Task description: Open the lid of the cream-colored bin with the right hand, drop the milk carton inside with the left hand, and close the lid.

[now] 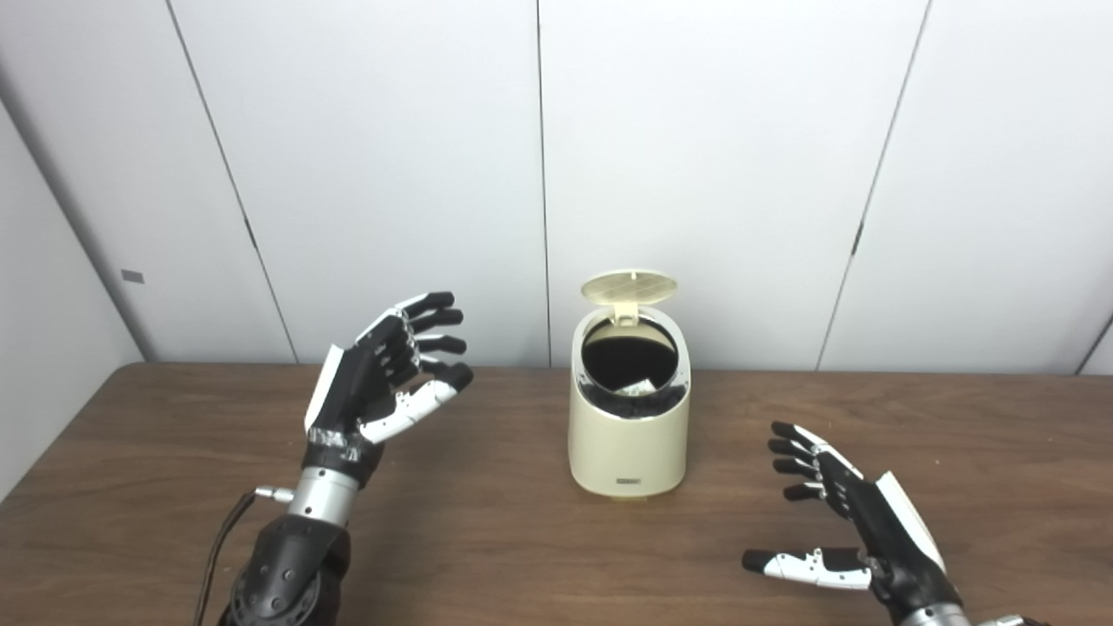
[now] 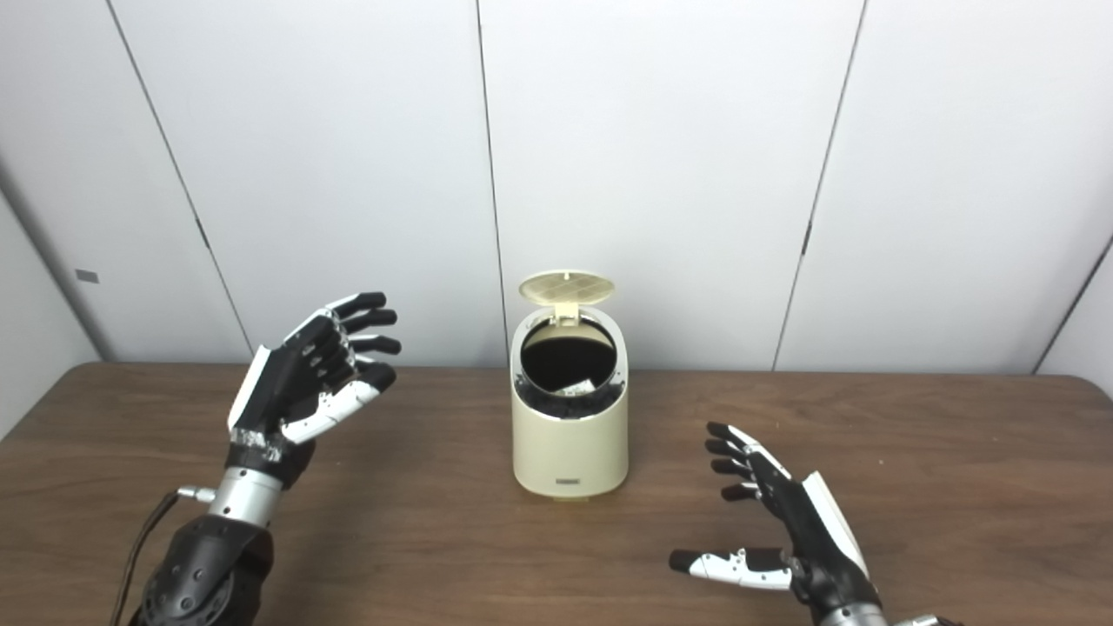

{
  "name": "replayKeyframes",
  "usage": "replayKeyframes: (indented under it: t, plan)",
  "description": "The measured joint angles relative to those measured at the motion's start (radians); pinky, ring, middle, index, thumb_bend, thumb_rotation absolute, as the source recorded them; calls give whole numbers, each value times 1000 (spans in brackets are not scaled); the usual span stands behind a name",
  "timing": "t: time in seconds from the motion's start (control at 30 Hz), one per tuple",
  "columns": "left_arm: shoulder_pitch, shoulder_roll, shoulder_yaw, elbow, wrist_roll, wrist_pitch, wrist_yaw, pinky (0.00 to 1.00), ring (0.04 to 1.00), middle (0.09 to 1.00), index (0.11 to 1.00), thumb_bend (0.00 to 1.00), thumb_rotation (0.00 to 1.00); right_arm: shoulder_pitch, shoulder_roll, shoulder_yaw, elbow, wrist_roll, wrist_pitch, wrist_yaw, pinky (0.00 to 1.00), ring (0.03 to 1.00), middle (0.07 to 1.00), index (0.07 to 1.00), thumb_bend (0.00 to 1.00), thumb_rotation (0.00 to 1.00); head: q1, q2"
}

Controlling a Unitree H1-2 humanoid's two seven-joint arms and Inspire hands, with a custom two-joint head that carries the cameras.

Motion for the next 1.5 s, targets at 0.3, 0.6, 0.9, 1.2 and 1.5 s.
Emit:
replayKeyframes:
  t: [0.3, 0.6, 0.9, 1.2, 1.5]
  plan:
    - [84, -24, 63, -63, -18, 138, -25, 622, 731, 790, 830, 788, 261, -9, 0, 2, 8, 5, 2, 1, 672, 798, 848, 869, 723, 180, 3, 0]
    - [134, -53, 66, -23, 3, 61, -85, 601, 721, 778, 800, 798, 273, -12, 0, 2, 8, 13, 2, 3, 661, 802, 856, 876, 716, 172, -3, -2]
    - [139, -45, 59, 63, 45, -73, -160, 597, 694, 766, 796, 782, 88, -17, -1, 2, 9, 9, -2, 3, 662, 786, 850, 874, 705, 227, -17, -9]
    - [160, -49, 54, 113, 82, -105, -183, 566, 666, 755, 806, 779, 140, -125, 1, 0, 31, -24, -7, -19, 729, 831, 861, 887, 780, 390, -41, -32]
    - [169, -52, 53, 118, 100, -114, -189, 574, 676, 757, 820, 756, 161, -307, -49, 13, 62, -53, -3, 9, 781, 852, 865, 848, 807, 381, -37, -37]
